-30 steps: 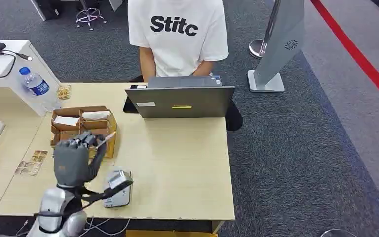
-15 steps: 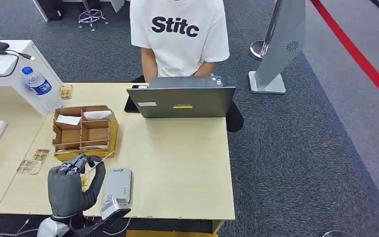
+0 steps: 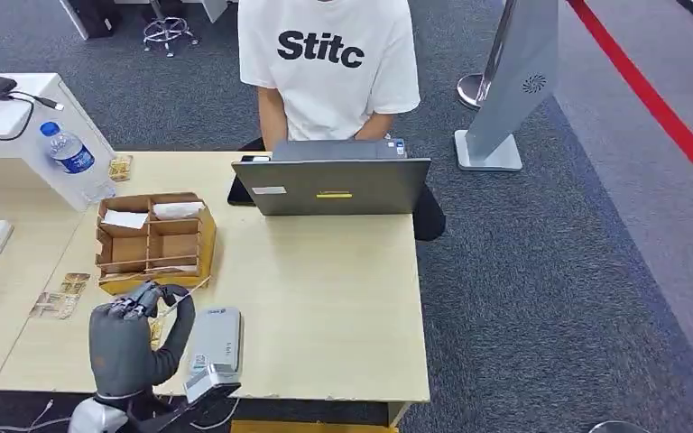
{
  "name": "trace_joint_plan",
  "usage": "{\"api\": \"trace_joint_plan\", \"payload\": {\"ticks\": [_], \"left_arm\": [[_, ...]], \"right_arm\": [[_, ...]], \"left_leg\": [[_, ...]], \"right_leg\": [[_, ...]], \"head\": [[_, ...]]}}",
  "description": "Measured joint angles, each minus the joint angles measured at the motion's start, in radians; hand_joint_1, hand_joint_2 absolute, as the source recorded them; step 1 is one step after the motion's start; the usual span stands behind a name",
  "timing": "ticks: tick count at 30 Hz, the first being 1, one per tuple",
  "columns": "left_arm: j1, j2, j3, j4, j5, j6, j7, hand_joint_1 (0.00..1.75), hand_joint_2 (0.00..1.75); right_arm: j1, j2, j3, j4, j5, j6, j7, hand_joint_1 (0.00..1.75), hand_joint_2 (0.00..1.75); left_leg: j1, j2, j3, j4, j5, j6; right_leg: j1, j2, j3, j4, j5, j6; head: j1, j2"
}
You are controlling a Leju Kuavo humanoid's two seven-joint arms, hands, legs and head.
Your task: Pass the card to the sensor for recognition and then transmit it.
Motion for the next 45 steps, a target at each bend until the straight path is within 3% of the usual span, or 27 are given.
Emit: {"api": "trace_joint_plan", "payload": {"ticks": [5, 8, 12, 18, 45], "left_arm": [[0.005, -0.013, 0.002, 0.006, 0.007, -0.065, 0.076, 1.75, 1.75], [-0.008, -0.021, 0.025, 0.065, 0.001, -0.108, 0.123, 1.75, 1.75], [-0.039, -0.045, 0.091, 0.305, 0.013, -0.078, 0.08, 1.75, 1.75], [-0.057, -0.072, 0.109, 0.437, -0.001, -0.081, 0.089, 1.75, 1.75], [-0.069, -0.088, 0.117, 0.514, -0.004, -0.088, 0.096, 1.75, 1.75]], "right_arm": [[0.001, 0.0, -0.003, 0.0, 0.0, -0.006, 0.0, 0.0, 1.75], [0.004, 0.0, -0.005, 0.0, 0.0, -0.013, -0.013, 0.0, 1.75], [0.01, 0.0, -0.005, 0.0, 0.0, -0.027, -0.033, 0.0, 1.75], [0.009, 0.0, -0.005, 0.0, 0.0, -0.032, -0.021, 0.0, 1.75], [0.009, 0.0, -0.005, 0.0, 0.0, -0.032, -0.018, 0.0, 1.75]], "left_leg": [[0.0, 0.0, 0.0, 0.0, 0.0, 0.0], [0.0, -0.001, 0.0, 0.0, 0.0, 0.0], [0.0, 0.002, 0.0, 0.0, 0.0, 0.0], [0.0, 0.0, 0.0, 0.0, 0.0, 0.0], [0.0, 0.0, 0.0, 0.0, 0.0, 0.0]], "right_leg": [[0.0, 0.0, 0.0, 0.0, 0.0, 0.0], [0.0, -0.001, 0.0, 0.0, 0.0, 0.0], [0.0, 0.001, -0.001, 0.0, 0.0, 0.0], [0.0, 0.0, 0.0, 0.0, 0.0, 0.0], [0.0, 0.0, 0.0, 0.0, 0.0, 0.0]], "head": [[0.0, 0.0], [0.0, 0.0], [0.0, 0.0], [-0.001, 0.0], [-0.001, 0.0]]}}
